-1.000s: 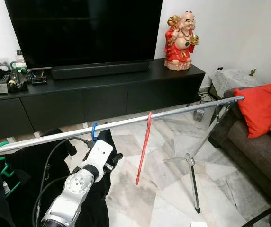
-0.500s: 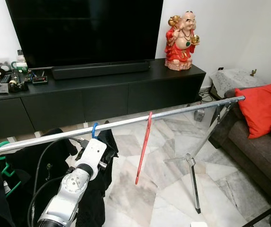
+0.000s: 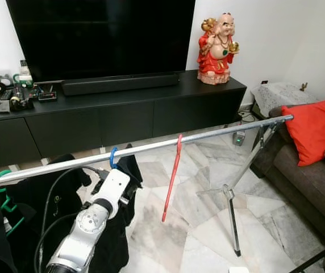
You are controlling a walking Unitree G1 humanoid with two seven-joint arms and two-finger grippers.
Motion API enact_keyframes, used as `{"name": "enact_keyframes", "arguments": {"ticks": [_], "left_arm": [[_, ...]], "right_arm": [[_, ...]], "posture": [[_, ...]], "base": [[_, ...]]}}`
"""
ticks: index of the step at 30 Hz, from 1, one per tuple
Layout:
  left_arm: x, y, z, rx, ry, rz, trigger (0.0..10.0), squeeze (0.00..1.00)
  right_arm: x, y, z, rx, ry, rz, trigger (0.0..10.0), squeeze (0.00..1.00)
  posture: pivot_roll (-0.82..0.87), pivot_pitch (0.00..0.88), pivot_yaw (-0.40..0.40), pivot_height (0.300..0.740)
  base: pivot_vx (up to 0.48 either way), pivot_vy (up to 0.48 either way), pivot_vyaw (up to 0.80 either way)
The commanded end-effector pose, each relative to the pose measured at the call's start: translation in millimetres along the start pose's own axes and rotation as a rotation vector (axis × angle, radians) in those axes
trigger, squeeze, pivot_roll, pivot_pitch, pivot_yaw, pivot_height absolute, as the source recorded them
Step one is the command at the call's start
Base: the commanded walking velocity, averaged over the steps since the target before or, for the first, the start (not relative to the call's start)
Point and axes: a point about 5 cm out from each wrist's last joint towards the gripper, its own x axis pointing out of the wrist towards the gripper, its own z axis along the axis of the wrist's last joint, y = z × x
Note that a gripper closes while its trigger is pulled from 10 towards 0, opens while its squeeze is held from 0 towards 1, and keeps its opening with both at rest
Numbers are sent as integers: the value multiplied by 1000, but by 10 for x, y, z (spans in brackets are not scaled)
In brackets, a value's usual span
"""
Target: Hang hanger
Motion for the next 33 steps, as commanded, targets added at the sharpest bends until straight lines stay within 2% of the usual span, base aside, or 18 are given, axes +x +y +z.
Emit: {"name": "enact_keyframes", "arguments": {"ticks": [1, 11, 25, 33], "left_arm": [[22, -23, 110, 36, -36, -19, 10000, 0], [-2, -54, 59, 64, 3, -44, 10000, 0], [-3, 19, -48, 88, 80, 11, 10000, 0], [-9, -29, -122, 107, 132, -25, 10000, 0]], "right_arm": [[3, -7, 22, 15, -3, -7, 10000, 0], [3, -7, 21, 15, -3, -6, 10000, 0], [2, -4, 19, 14, -2, -6, 10000, 0], [3, 4, 21, 15, -3, -3, 10000, 0]], "posture": [[154, 0, -54, 740], [153, 0, -53, 740], [153, 0, -53, 740], [152, 0, -51, 740]], "base": [[0, 0, 0], [0, 0, 0], [0, 0, 0], [0, 0, 0]]}}
